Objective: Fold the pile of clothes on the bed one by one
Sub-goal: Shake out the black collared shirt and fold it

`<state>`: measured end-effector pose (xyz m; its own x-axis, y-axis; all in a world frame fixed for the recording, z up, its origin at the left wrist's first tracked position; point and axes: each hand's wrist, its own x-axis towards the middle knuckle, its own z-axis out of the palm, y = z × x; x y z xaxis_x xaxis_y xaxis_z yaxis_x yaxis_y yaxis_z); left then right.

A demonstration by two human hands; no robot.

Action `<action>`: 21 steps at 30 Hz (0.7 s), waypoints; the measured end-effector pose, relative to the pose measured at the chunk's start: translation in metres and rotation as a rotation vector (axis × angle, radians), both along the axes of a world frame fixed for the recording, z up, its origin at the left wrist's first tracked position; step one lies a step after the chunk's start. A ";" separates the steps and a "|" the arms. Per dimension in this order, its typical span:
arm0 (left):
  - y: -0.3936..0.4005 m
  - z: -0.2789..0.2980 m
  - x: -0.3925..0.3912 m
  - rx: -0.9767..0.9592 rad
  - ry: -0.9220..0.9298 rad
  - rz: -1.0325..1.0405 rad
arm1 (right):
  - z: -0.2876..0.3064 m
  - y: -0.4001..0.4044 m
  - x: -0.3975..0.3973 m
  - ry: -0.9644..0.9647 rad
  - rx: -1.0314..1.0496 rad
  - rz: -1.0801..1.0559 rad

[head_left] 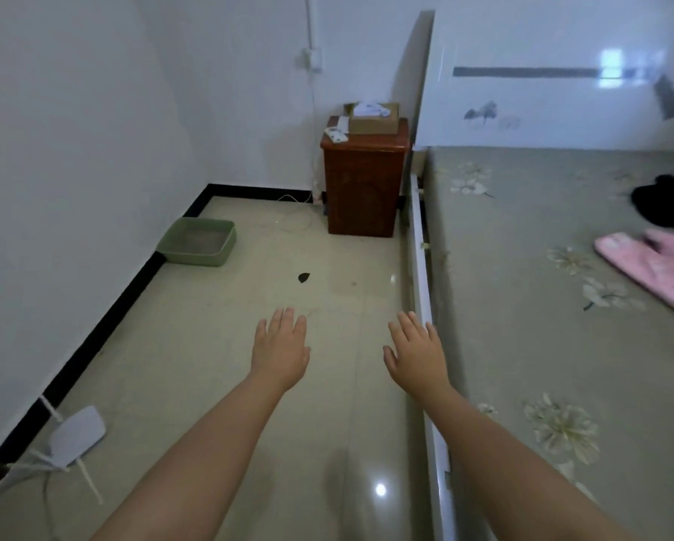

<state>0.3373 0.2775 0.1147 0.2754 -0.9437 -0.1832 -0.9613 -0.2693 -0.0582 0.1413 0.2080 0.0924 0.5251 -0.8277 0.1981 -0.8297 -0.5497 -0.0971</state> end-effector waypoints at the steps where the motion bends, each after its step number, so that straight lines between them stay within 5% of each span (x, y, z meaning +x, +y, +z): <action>1: -0.028 0.002 0.003 -0.020 0.008 -0.027 | 0.004 -0.021 0.005 -0.002 0.006 -0.010; 15: -0.506 0.050 0.053 -0.201 0.019 -0.519 | 0.048 -0.418 0.057 -0.114 -0.001 -0.468; 21: -0.692 0.097 -0.013 -0.338 -0.036 -0.783 | 0.095 -0.565 0.019 -0.113 -0.286 -0.576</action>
